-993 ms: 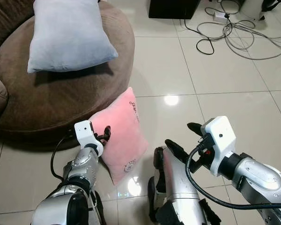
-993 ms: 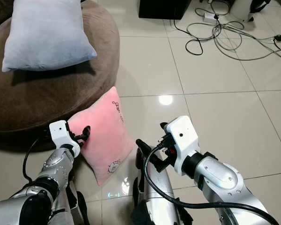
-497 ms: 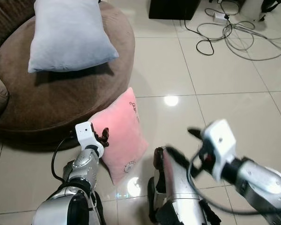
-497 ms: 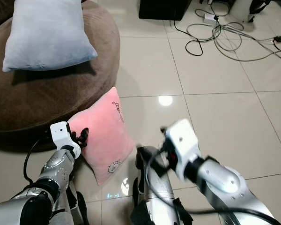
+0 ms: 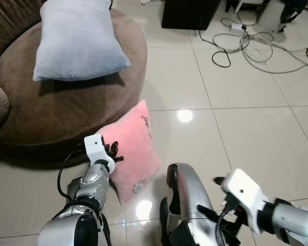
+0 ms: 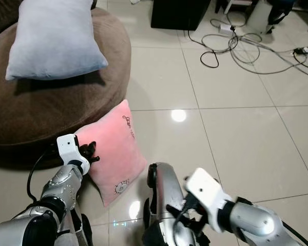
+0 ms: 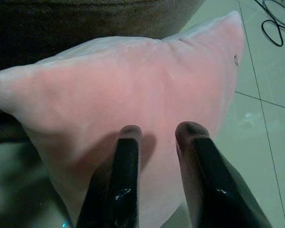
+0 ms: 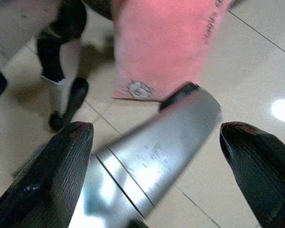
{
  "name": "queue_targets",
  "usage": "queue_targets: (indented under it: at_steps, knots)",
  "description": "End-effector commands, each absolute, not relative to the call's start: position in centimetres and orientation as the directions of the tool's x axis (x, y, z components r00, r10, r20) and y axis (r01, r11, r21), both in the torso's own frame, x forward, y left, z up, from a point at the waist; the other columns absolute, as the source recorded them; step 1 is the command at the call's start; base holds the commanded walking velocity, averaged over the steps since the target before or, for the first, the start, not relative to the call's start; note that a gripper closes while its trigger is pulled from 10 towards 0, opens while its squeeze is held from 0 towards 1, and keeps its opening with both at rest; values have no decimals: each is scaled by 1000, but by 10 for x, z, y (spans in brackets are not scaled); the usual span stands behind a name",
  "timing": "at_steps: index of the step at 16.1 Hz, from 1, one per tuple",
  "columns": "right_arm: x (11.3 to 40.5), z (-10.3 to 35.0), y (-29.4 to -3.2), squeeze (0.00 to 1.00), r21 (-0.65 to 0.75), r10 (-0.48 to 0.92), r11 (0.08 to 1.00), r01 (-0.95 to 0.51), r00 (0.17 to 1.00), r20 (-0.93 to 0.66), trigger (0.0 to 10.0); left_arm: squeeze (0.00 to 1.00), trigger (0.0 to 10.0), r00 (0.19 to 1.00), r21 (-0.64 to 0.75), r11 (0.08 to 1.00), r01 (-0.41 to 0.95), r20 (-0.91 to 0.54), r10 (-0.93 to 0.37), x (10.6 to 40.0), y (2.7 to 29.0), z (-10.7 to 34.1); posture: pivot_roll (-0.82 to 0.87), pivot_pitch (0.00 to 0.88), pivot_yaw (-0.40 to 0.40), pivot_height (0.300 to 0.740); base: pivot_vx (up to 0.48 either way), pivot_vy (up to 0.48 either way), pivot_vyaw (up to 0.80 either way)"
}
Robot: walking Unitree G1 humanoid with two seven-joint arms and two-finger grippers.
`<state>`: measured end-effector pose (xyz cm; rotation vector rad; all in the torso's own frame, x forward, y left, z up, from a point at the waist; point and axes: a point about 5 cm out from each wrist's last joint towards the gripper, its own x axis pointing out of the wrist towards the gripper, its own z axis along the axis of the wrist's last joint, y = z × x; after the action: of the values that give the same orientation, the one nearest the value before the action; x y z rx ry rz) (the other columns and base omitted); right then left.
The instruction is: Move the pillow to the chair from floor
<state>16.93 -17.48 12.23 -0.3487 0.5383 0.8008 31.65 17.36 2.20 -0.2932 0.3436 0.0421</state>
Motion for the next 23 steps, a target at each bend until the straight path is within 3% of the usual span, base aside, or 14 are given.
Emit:
queue_targets:
  at_steps: [1,11,21,23]
  knots:
    - [169,122,-184,0,-107,565,667,-738,593,-573,10000,0,0,931,-280,956,-84,-365,-25,309,170,13,-239,216,-124,521,0,0,0]
    - [160,117,-181,0,-66,626,642,-764,572,-530,10000,0,0,930,-328,939,-104,-367,-26,307,167,10,-237,192,-107,521,0,0,0]
    - [173,94,-200,0,-116,523,742,-660,679,-516,10000,0,0,962,-388,910,-145,-272,37,310,168,19,-211,65,-59,521,0,0,0]
    - [179,92,-203,0,-139,497,759,-636,704,-507,10000,0,0,965,-307,943,-130,-259,49,308,170,19,-196,56,-57,521,0,0,0]
